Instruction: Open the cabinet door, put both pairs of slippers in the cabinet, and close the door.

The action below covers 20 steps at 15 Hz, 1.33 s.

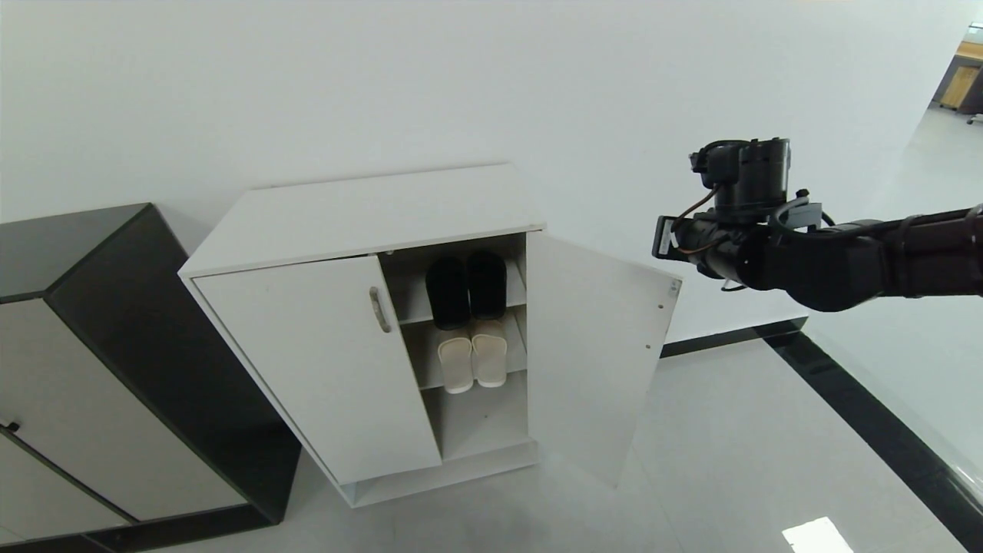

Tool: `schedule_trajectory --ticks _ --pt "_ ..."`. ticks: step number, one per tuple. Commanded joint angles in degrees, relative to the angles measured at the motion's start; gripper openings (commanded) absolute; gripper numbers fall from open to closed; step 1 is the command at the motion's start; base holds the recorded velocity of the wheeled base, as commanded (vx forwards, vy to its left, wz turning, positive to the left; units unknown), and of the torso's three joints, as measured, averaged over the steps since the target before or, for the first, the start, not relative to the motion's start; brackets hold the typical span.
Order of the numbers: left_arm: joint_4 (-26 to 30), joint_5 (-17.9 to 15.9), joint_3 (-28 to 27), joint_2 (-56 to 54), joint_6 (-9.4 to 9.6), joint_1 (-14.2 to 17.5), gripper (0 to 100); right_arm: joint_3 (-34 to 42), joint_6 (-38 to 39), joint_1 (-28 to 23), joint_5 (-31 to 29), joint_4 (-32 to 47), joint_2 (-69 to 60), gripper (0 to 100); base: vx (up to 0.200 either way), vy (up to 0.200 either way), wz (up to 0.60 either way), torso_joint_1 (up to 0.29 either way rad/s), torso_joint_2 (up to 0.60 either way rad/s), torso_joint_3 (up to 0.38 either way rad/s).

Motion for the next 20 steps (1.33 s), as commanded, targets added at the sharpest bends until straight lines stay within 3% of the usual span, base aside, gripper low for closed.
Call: schedule_trajectory --ticks 1,13,20 --pt "0.0 0.0 0.0 0.1 0.01 0.0 0 -1.5 0.0 -0.6 0.0 -1.1 4.7 0 0.0 0.0 0.0 0.0 0.0 0.0" --pt "0.0 0.0 0.0 0.0 0.01 0.0 0 -3.0 0.0 -1.6 -0.1 -1.0 8.7 0 0.0 0.0 0.0 0.0 0.0 0.0" --pt "0.0 0.0 0.0 0.0 0.01 0.0 0 9.4 1.0 9.0 -0.3 -0.8 -4.7 0 0.0 0.0 0.0 0.0 0.0 0.0"
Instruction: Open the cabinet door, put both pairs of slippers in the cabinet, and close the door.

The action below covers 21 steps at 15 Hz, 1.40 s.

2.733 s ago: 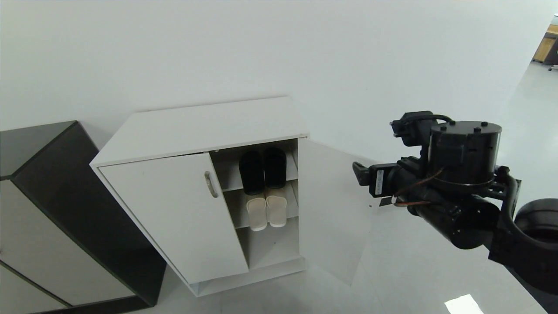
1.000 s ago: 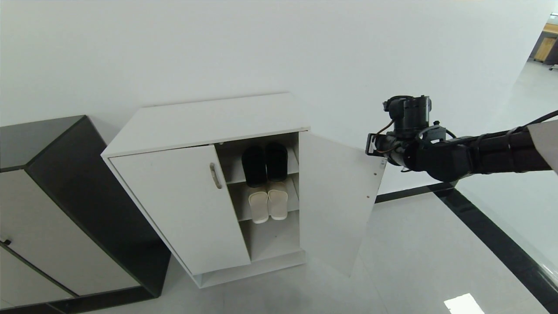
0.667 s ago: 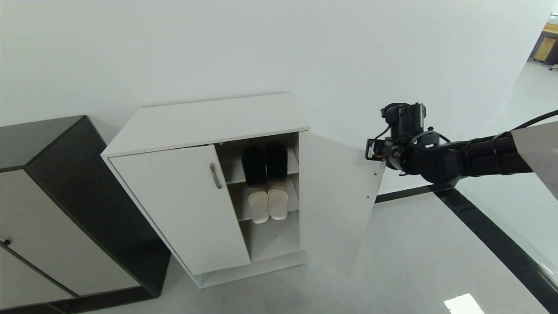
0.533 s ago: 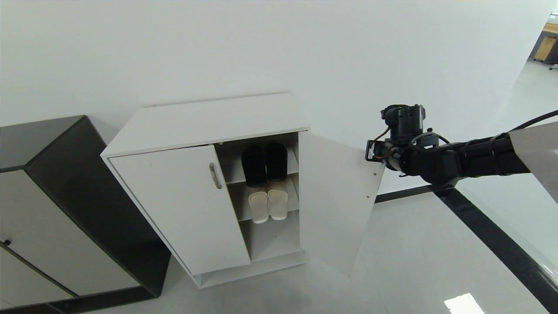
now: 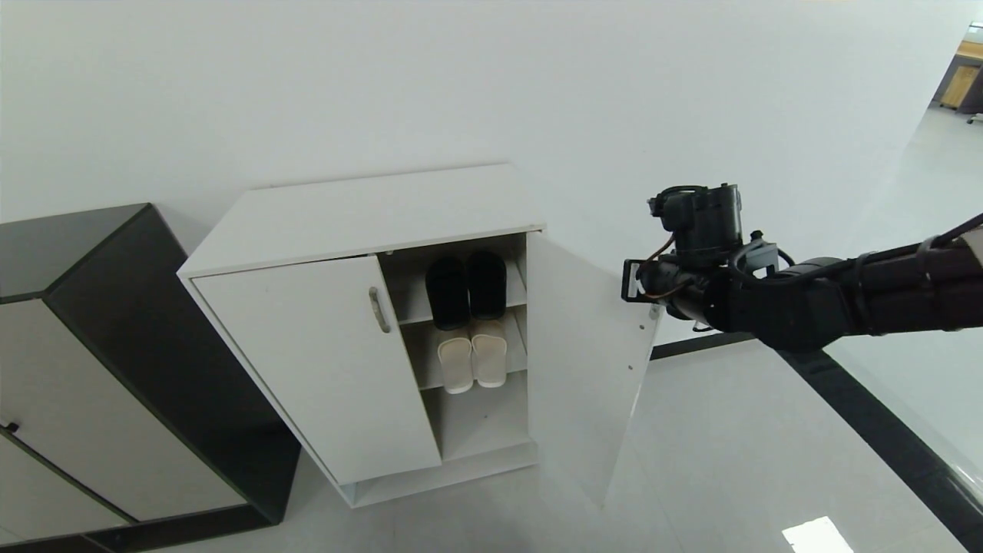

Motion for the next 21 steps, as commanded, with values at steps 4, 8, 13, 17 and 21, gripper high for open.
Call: schedule_trajectory --ticks 4,8,13,17,21 --pt "0.0 0.0 0.0 0.1 -0.01 0.0 0 4.5 -0.2 3.1 0.3 -0.2 -5.3 0 0.0 0.0 0.0 0.0 0.0 0.0" --pt "0.0 0.0 0.0 0.0 -0.01 0.0 0 5.9 0.2 2.4 0.3 -2.6 -0.6 0 0.0 0.0 0.0 0.0 0.0 0.0" --pt "0.0 0.0 0.0 0.1 -0.01 0.0 0 8.8 0.0 8.0 0.4 -8.6 3.5 0 0.0 0.0 0.0 0.0 0.0 0.0" --pt "0.0 0.0 0.0 0.1 -0.01 0.0 0 10.4 -0.3 11.8 3.5 -11.1 2.2 0 0.0 0.0 0.0 0.0 0.0 0.0" --pt "0.0 0.0 0.0 0.1 -0.01 0.0 0 17.1 -4.5 12.5 7.1 -19.1 0.8 0 0.0 0.0 0.0 0.0 0.0 0.0"
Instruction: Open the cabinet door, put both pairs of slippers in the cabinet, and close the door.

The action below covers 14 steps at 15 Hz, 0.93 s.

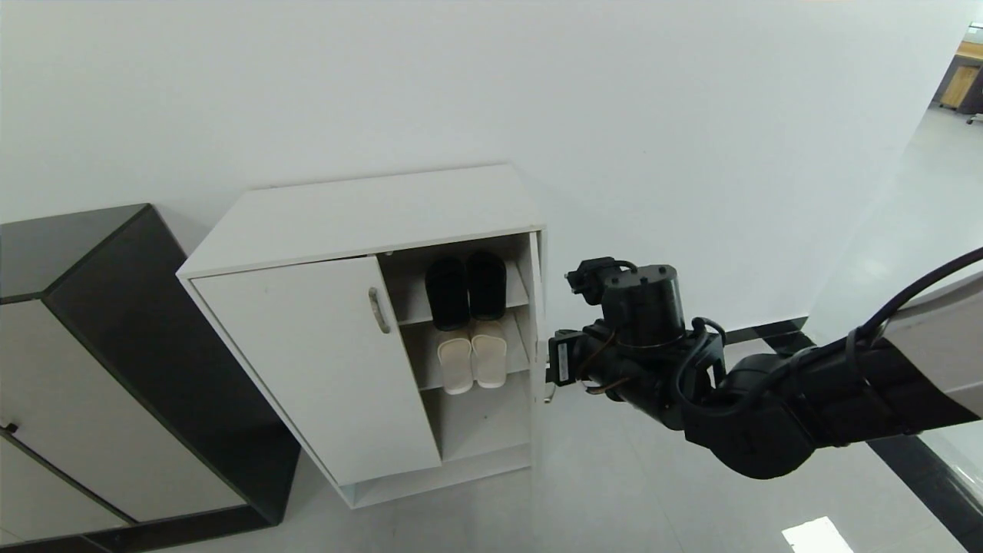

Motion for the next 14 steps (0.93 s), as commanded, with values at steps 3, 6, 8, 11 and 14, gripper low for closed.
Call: schedule_trajectory --ticks 3,6,8,11,14 --pt "0.0 0.0 0.0 0.1 -0.01 0.0 0 3.4 -1.2 0.1 0.6 -3.1 -0.6 0 0.0 0.0 0.0 0.0 0.0 0.0" --pt "0.0 0.0 0.0 0.1 -0.01 0.0 0 3.4 -2.2 -1.3 0.4 -5.1 -2.9 0 0.0 0.0 0.0 0.0 0.0 0.0" --pt "0.0 0.0 0.0 0.1 -0.01 0.0 0 3.8 -2.3 -1.7 0.2 -4.9 -5.9 0 0.0 0.0 0.6 0.002 0.0 0.0" --pt "0.0 0.0 0.0 0.1 0.08 0.0 0 5.4 -2.3 -2.1 0.3 -4.9 -9.6 0 0.0 0.0 0.6 0.002 0.0 0.002" --pt "0.0 0.0 0.0 0.0 -0.01 0.0 0 7.2 -2.5 -3.1 0.7 -5.2 -10.5 0 0.0 0.0 0.2 0.002 0.0 -0.001"
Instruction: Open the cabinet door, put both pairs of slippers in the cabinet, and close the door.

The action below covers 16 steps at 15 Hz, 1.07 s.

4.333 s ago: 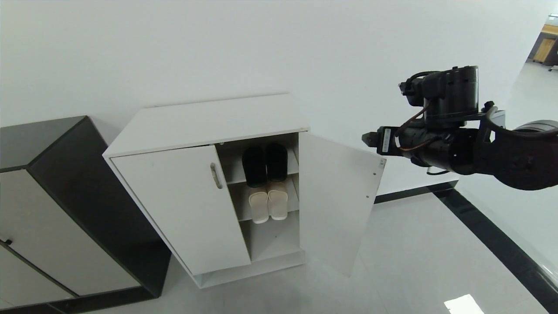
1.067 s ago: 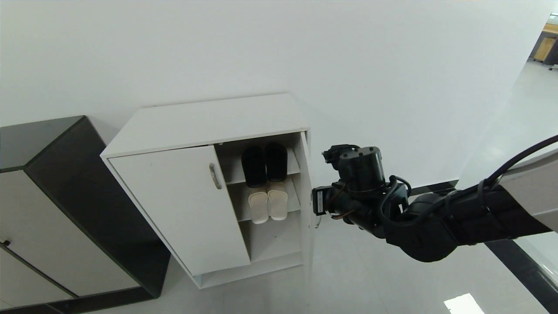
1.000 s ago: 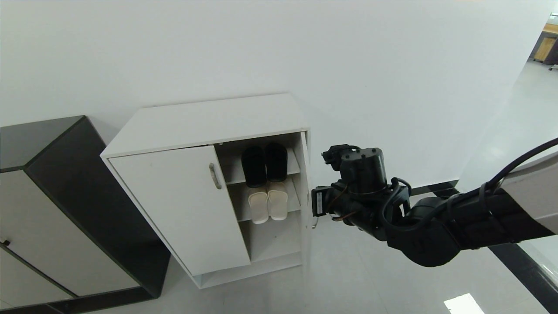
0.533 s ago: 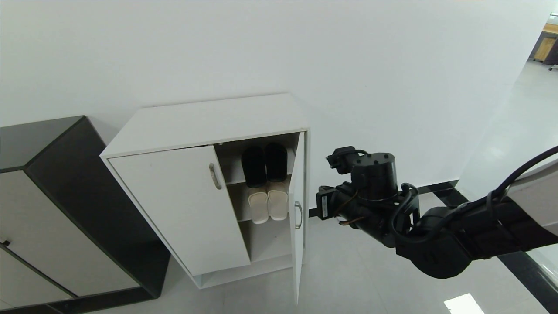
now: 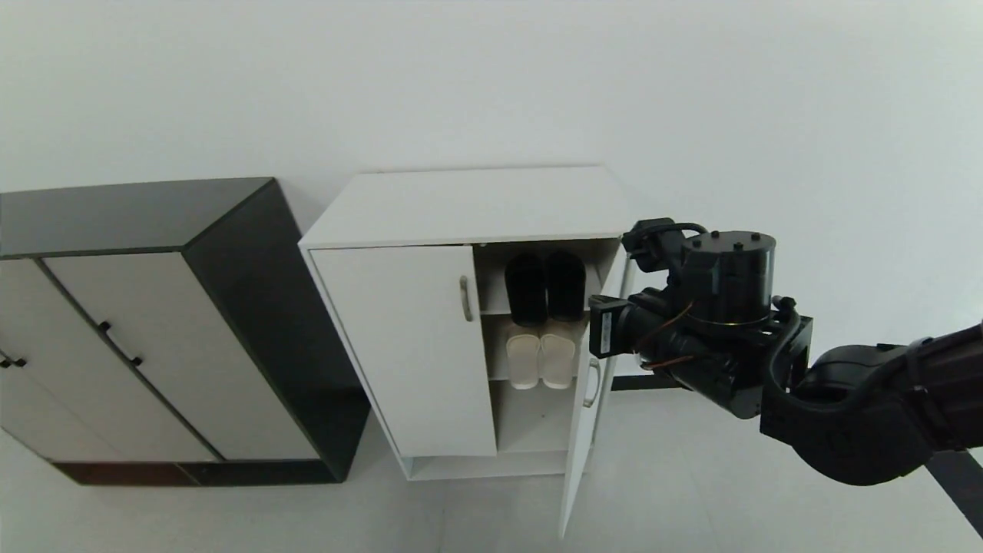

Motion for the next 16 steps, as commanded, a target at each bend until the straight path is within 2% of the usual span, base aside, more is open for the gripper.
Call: schedule_trajectory --ticks 1,5,7,10,13,16 --pt "0.0 0.0 0.0 0.1 -0.02 0.0 0 0.6 -0.1 -0.6 0.0 -0.1 -1.2 0 0.0 0.0 0.0 0.0 0.0 0.0" --pt "0.0 0.0 0.0 0.1 0.07 0.0 0 4.0 -4.0 -4.3 -3.7 1.0 -3.4 0 0.0 0.0 0.0 0.0 0.0 0.0" --pt "0.0 0.0 0.0 0.1 0.07 0.0 0 6.7 -4.1 -4.5 -4.0 4.4 -4.3 0 0.0 0.0 0.0 0.0 0.0 0.0" --pt "0.0 0.0 0.0 0.1 0.07 0.0 0 8.3 -3.6 -4.5 -3.9 4.7 -2.0 0 0.0 0.0 0.0 0.0 0.0 0.0" --pt "0.0 0.0 0.0 0.1 0.07 0.0 0 6.4 -3.5 -4.1 -3.8 3.8 3.2 0 0.0 0.0 0.0 0.0 0.0 0.0" --pt "0.0 0.0 0.0 0.1 0.07 0.0 0 -0.2 -3.3 -3.5 -3.8 2.3 10.5 0 0.0 0.0 0.0 0.0 0.0 0.0"
